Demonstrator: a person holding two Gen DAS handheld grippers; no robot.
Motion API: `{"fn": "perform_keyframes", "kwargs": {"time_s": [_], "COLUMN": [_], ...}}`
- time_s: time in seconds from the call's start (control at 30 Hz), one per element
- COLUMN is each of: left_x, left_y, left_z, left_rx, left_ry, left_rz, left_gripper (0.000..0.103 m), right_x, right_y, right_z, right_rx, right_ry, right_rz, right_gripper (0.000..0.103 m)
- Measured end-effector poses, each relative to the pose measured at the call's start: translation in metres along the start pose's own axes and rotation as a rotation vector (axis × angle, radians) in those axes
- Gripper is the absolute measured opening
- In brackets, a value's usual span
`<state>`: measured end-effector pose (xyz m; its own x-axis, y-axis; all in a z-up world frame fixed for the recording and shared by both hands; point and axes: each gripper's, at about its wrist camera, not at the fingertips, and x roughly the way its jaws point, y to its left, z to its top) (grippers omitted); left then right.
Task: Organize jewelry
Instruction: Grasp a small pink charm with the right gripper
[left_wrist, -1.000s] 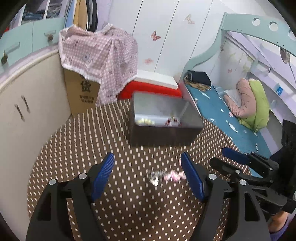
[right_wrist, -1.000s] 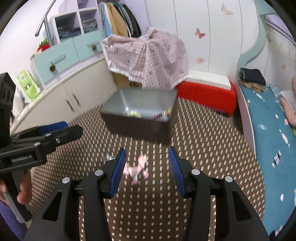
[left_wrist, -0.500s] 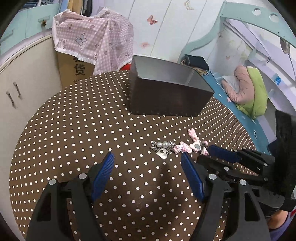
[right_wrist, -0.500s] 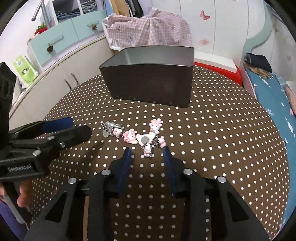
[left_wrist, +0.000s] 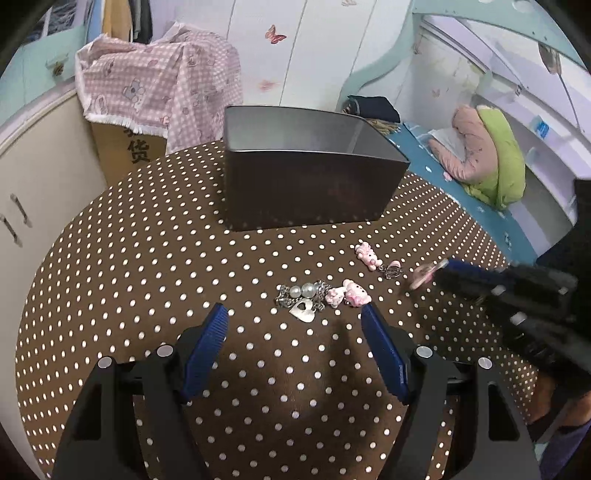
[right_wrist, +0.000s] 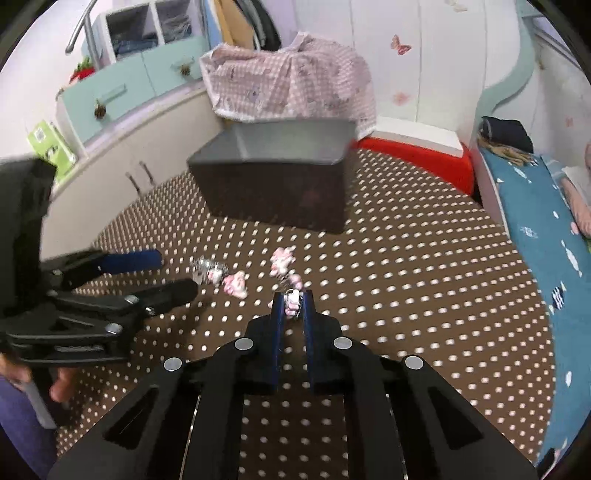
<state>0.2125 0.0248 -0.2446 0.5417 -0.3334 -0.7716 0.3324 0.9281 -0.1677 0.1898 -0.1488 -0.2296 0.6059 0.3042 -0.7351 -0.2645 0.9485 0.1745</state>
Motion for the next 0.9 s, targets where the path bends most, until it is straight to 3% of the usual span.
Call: {"fn": "perform_keyframes", "kwargs": {"time_s": [0.4, 0.47, 0.7, 0.73, 0.8, 0.9], "left_x": [0.009, 0.009, 0.011, 0.010, 0.005, 0.010], "left_y": [-0.018, -0.020, -0.038, -0.039, -0.041, -0.046], "left_z": [0.011, 0.011, 0.007, 0.007, 0.008, 0.008], "left_rx": [0.081, 0.083, 0.150, 0.149, 0.151, 0.170], "left_ry": [-0.013, -0.013, -0.009, -0.016, -0.030, -0.010], "left_rz": [0.036, 0.008, -0.011, -0.024, -0.059, -0.042], "left_gripper": [0.069, 0.059, 0.042, 0.031, 0.030, 0.030], "right_x": [0.000, 0.003, 0.007, 0.007, 0.007, 0.007], "right_y": [-0.026, -0.028, -0.034, -0.035, -0.036, -0.038], "right_z": [-0.001, -0.002, -0.004, -0.004, -0.005, -0.006], "right_rx": [0.054, 0.059, 0.073, 0.074, 0.075, 0.081], "right_ry": [-0.010, -0.009, -0.011, -0.011, -0.012, -0.012], "right_rz": [0.015, 0.021, 0.040, 0.041, 0.044, 0.050], "right_gripper": [0.011, 0.011, 0.011, 0.011, 0.011, 0.011]}}
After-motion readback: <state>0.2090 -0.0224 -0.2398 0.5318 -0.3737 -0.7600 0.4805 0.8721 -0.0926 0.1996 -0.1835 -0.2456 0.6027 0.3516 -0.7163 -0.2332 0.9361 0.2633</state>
